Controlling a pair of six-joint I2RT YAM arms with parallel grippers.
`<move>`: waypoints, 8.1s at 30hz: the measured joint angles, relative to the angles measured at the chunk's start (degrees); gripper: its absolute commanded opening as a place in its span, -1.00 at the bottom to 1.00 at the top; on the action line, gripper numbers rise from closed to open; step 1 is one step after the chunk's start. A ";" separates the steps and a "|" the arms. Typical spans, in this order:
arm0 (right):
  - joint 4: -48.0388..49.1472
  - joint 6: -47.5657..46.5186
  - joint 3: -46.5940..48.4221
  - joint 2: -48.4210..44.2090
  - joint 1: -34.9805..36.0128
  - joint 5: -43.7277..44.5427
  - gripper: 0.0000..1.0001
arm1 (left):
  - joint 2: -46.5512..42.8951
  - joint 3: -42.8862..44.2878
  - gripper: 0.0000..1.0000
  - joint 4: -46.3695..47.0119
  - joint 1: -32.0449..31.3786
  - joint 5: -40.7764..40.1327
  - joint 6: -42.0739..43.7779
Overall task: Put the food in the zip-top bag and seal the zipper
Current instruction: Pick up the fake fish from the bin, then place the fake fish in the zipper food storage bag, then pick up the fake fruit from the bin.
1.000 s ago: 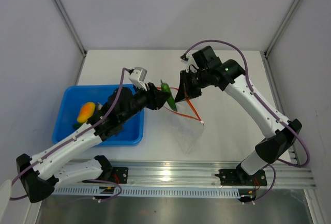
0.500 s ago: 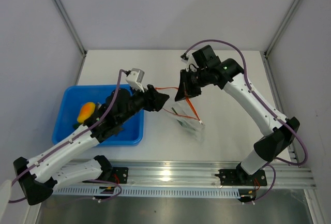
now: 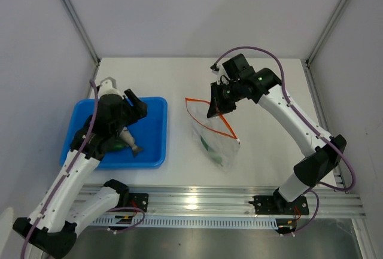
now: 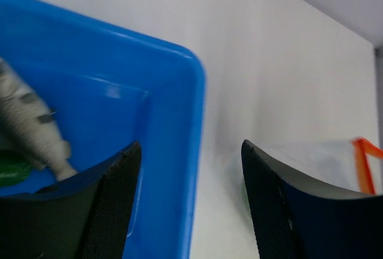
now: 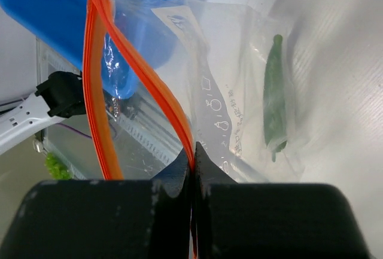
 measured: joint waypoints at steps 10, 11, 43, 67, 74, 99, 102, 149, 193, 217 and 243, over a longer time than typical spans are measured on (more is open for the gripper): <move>-0.22 -1.31 -2.64 0.00 -1.14 -0.11 -1.00 | 4.96 -2.08 0.60 -8.09 19.02 -0.42 -0.44; -0.20 -1.46 -2.75 0.02 -1.29 -0.17 -1.00 | 5.95 -2.36 0.60 -8.07 20.11 -0.28 -0.39; -0.28 -4.96 -6.51 1.70 -9.99 -2.23 -1.00 | 41.72 -4.87 0.58 1.62 30.27 1.51 0.59; 0.26 -4.00 -7.87 1.14 -10.03 -2.82 -1.00 | 42.51 -4.28 -0.99 1.33 31.39 4.46 1.16; 1.25 -3.41 -8.70 0.07 -9.44 -2.75 -1.00 | 30.51 -4.90 -0.99 -0.61 31.41 9.84 0.74; 2.34 -1.86 -8.68 0.07 -5.07 -4.70 -1.00 | 9.51 18.64 -0.99 9.92 2.10 17.05 -4.90; 2.29 -1.64 -8.50 0.07 -4.44 -5.29 -1.00 | 12.55 20.44 -0.99 13.27 -3.54 15.26 -3.10; 2.40 1.77 -8.33 0.04 -7.39 -11.80 -1.00 | 35.39 30.32 -0.49 13.99 -30.05 -15.28 12.74; 3.37 2.62 -5.29 1.07 -10.03 -12.39 -1.00 | 19.47 17.25 0.51 13.88 -26.21 -8.76 10.23; 1.53 0.39 -8.44 0.92 -6.99 -9.64 -1.00 | 9.64 -9.88 0.88 -2.93 24.09 -4.70 16.50; 0.42 -2.01 -9.38 1.14 -10.16 -9.46 -1.00 | 37.64 -6.75 0.89 9.68 41.90 -0.83 33.46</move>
